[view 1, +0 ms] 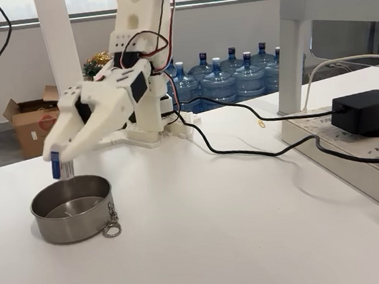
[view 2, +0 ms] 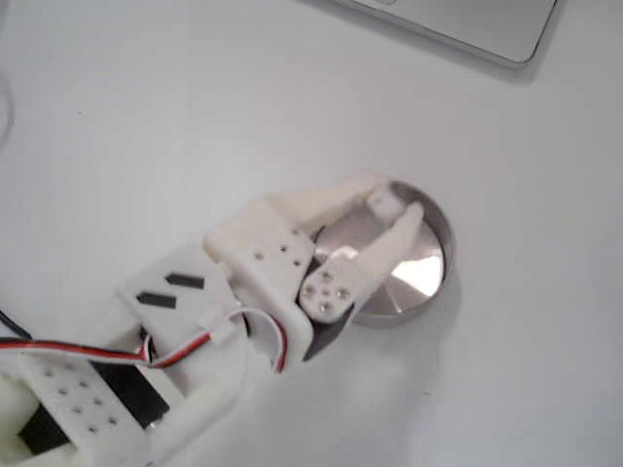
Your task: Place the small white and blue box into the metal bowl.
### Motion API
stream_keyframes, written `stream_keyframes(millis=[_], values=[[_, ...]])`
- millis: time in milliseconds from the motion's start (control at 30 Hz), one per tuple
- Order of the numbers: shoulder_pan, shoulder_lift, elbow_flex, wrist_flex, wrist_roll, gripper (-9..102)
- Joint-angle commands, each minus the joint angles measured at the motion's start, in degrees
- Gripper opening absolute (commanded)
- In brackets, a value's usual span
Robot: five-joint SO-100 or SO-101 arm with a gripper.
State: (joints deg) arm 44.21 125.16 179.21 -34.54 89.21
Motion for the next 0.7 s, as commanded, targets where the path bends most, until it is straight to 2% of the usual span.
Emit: stream_keyframes(millis=[0,233,500,600,667], values=[[-0.44,3.34,2.29,-0.09,0.26,8],[-0.53,3.34,3.34,-0.7,0.26,12],[-1.67,3.34,3.69,-0.53,-0.26,11],[-4.48,3.6,3.69,-0.79,-7.38,10],[-7.82,5.54,3.69,-0.09,-15.12,5]])
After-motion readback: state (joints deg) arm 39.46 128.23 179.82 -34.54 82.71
